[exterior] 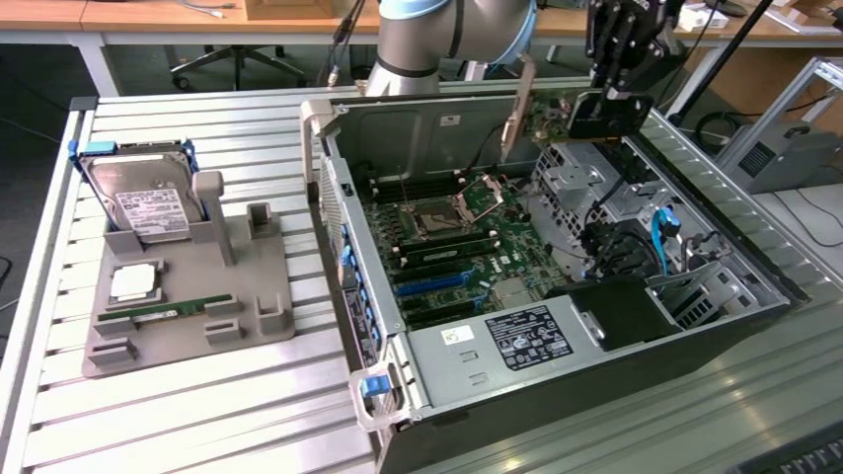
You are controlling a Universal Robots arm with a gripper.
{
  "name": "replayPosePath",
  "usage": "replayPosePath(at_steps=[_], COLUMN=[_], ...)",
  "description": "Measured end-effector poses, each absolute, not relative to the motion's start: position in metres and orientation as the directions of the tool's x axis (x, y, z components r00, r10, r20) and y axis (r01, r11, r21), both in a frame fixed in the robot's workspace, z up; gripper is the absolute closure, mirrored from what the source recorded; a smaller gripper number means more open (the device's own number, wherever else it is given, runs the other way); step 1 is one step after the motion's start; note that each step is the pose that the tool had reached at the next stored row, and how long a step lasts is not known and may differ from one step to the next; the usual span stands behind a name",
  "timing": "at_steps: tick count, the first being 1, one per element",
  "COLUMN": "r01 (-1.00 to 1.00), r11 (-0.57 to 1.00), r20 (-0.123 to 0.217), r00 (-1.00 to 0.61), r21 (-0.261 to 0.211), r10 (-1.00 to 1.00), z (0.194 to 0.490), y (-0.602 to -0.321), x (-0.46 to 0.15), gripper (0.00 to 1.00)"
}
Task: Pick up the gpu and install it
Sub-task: 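Insert the gpu into the slot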
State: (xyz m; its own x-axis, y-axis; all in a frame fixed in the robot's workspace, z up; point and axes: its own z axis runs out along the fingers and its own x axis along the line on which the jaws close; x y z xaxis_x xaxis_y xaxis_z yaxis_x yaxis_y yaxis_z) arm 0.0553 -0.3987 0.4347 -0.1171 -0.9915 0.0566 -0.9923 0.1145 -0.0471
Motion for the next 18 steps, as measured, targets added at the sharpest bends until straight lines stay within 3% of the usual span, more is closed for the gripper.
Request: replayPosePath(at_steps=[9,18], r01=[-0.997,-0.996], r11=[0.067,0.072], r20=[0.066,0.005], r00=[-0.070,-0.073], r21=[-0.048,-0.044], r10=[-0.995,-0.997], z=[0.4347,0.4344], y=[-0.3985,-0.3986], x=[0.0552,0.0552], gripper=[0.73,0.73])
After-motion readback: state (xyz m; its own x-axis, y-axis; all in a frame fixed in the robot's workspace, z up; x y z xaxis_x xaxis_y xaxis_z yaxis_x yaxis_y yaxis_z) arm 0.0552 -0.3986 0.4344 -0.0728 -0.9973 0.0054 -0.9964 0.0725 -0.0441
